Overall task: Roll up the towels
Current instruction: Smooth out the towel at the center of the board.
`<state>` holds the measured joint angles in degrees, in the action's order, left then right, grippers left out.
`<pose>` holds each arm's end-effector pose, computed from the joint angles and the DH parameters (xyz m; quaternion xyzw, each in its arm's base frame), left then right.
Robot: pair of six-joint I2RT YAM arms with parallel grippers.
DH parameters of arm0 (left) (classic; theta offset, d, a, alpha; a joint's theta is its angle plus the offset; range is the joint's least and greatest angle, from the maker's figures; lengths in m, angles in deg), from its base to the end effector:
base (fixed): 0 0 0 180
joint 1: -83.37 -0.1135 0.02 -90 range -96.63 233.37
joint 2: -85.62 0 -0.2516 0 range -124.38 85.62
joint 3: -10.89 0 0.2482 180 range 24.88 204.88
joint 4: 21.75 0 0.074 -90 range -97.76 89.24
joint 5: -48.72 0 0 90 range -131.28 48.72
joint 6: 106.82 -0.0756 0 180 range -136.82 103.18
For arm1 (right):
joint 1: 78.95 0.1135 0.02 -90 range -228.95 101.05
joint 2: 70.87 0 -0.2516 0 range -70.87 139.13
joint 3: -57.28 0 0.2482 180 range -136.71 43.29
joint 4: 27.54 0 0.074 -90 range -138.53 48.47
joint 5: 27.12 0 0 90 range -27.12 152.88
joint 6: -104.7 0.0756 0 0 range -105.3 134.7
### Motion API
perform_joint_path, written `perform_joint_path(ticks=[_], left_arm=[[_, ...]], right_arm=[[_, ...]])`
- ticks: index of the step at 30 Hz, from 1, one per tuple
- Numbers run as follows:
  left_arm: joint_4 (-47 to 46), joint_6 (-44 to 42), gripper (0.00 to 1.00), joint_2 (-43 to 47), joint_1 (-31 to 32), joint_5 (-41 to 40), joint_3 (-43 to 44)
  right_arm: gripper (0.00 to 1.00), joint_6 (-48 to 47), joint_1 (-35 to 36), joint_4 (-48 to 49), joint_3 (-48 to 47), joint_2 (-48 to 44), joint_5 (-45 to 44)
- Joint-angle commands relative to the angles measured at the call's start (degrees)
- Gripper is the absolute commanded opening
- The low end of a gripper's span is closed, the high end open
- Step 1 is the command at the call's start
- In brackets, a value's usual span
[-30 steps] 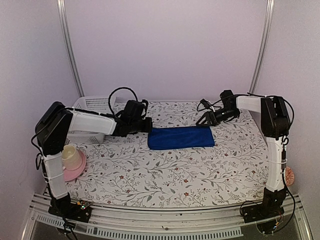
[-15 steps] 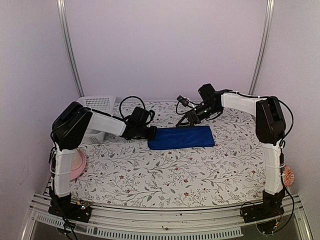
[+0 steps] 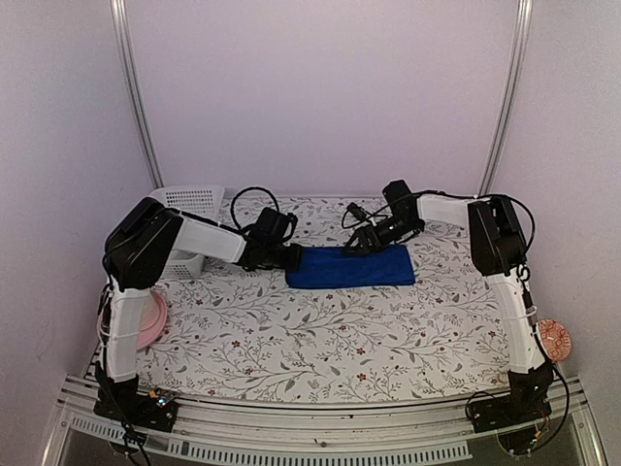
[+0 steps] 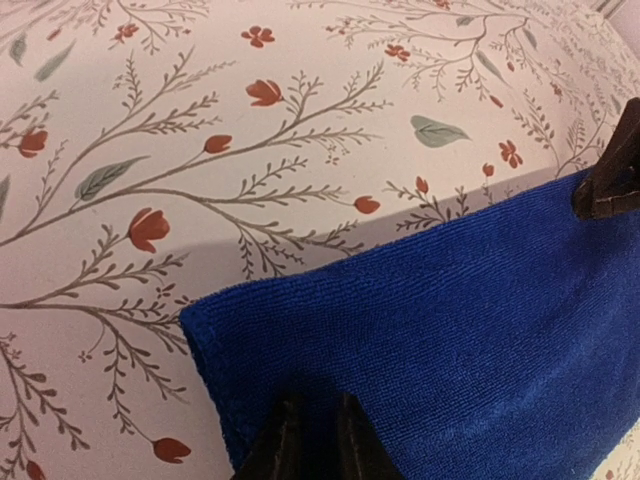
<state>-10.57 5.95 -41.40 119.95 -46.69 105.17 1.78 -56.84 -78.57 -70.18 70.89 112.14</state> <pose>0.3959 -0.2850 0.0766 0.0922 0.9148 -0.1558 0.3612 0.4506 0.2449 0.0958 -0.3522 0.8201 0.4214 0.1610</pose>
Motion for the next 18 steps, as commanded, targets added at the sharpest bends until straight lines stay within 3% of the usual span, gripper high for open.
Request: perform_joint_path(ticks=[1,5,8,13,18], left_arm=[[2.82,0.97,0.17,-0.52,-1.06,-2.73,-2.4],[2.59,1.76,0.21,0.11,-1.05,-2.89,-4.04],[2.1,2.01,0.32,0.47,-1.07,-2.99,-5.41],[2.45,1.55,0.4,2.22,-1.47,-4.54,-5.69],[2.63,0.57,0.69,4.17,-2.3,-5.29,-4.39]], right_arm=[[0.99,4.48,-1.88,3.1,0.59,0.07,-7.83],[0.99,5.51,-3.68,3.42,1.53,0.81,-6.48],[0.99,5.23,-4.42,2.73,1.31,0.97,-1.45],[0.99,2.59,-4.53,0.06,0.9,-2.21,1.38],[0.99,-1.55,-4.5,-2.25,1.91,-9.49,-0.82]])
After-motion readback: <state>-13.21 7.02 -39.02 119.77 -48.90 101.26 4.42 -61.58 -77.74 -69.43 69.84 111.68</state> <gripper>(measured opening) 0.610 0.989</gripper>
